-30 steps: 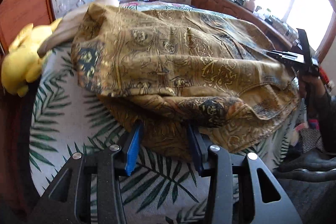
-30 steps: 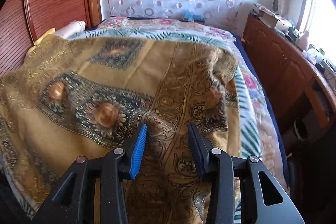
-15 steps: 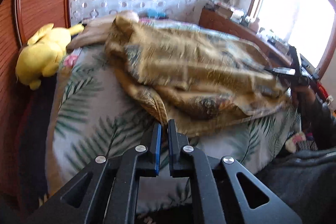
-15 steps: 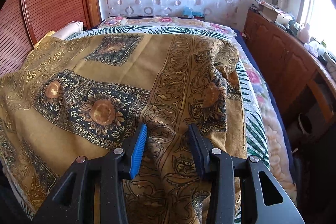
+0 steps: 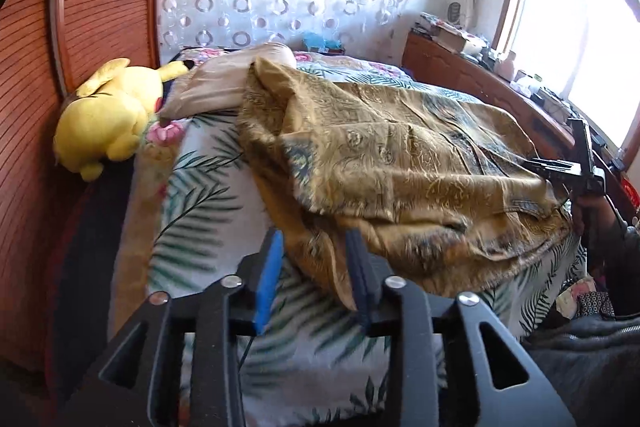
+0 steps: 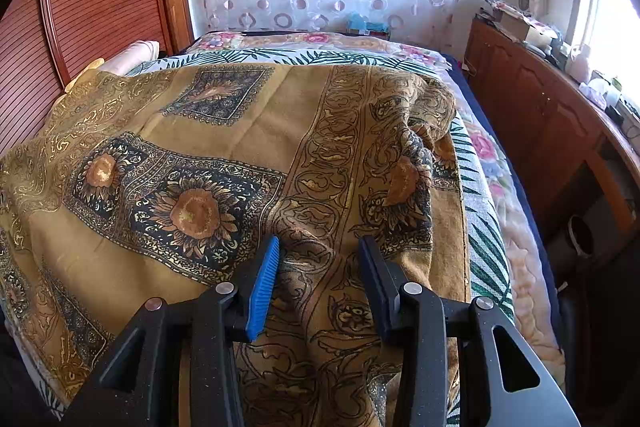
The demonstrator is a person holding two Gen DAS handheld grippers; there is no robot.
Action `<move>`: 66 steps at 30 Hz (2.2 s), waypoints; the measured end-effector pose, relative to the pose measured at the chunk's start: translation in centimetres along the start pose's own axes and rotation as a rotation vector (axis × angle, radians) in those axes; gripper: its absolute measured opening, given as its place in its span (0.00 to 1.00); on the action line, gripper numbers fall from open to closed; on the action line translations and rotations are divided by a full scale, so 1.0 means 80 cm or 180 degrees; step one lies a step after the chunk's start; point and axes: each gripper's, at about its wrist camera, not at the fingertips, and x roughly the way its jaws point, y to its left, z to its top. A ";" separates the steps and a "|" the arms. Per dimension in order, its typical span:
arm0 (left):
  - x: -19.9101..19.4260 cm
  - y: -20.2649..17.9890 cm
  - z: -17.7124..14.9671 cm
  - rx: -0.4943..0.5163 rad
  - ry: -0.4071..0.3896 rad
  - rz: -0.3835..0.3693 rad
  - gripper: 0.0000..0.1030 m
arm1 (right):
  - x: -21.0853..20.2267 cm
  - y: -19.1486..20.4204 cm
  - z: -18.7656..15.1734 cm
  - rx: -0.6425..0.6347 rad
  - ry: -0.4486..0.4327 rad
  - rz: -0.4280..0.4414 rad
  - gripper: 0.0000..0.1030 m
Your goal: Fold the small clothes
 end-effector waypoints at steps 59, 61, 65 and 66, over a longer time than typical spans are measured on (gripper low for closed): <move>0.028 0.059 0.007 -0.0529 -0.0129 0.0163 0.04 | -0.005 -0.017 -0.005 -0.0007 -0.0026 0.0076 0.42; 0.018 0.066 0.007 -0.0559 -0.0157 0.0217 0.04 | -0.005 -0.017 -0.005 0.0000 -0.0028 0.0084 0.42; 0.010 0.066 0.010 -0.0493 -0.0143 0.0301 0.05 | -0.006 -0.020 -0.004 0.0011 -0.0030 0.0101 0.42; 0.010 0.065 0.010 -0.0487 -0.0136 0.0304 0.05 | -0.006 -0.021 -0.005 0.0012 -0.0030 0.0107 0.42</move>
